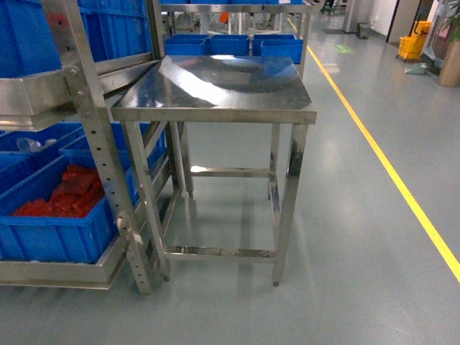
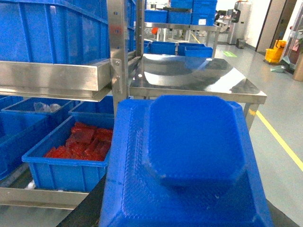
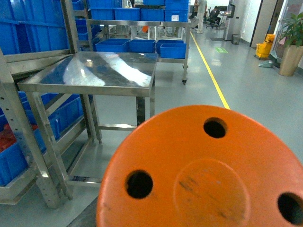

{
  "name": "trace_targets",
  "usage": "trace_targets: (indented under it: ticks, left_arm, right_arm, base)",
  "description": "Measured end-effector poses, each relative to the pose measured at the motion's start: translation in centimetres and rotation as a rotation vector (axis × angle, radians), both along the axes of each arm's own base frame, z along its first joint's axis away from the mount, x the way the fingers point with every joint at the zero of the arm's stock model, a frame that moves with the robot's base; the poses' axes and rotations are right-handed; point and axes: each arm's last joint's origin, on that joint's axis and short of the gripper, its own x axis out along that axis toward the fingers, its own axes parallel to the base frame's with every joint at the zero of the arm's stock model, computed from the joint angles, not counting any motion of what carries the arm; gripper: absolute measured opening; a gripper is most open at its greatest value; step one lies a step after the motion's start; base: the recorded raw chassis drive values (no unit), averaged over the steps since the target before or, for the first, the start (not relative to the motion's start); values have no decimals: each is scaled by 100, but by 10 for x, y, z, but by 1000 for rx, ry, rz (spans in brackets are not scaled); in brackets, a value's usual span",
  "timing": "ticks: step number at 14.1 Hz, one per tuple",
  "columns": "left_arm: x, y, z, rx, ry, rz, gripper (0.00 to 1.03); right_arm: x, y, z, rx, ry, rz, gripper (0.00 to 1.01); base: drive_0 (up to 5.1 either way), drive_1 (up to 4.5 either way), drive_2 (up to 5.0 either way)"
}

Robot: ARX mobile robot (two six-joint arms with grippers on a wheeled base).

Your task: Sort blue parts and orange caps into right shelf containers

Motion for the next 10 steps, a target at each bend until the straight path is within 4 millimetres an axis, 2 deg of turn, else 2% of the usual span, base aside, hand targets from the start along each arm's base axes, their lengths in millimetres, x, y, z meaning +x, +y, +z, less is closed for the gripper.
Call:
trace_targets:
  ticks: [1, 3, 6, 10]
  left_arm:
    - [0, 0, 0, 0, 3, 0, 42]
    - [0, 0, -1, 0, 10, 1, 42]
    - [0, 0, 0, 0, 2, -1, 42]
    - [0, 0, 0, 0, 5, 0, 42]
  right_arm:
    - [0, 0, 0, 0, 5, 0, 44]
    - [0, 0, -1, 0, 9, 0, 44]
    - [0, 0, 0, 0, 0, -2, 44]
    - [0, 0, 0, 0, 3, -2, 44]
  base:
    - [0, 406, -406]
    - [0, 0, 0]
    - [-473, 150, 355]
    - [-479, 257, 257]
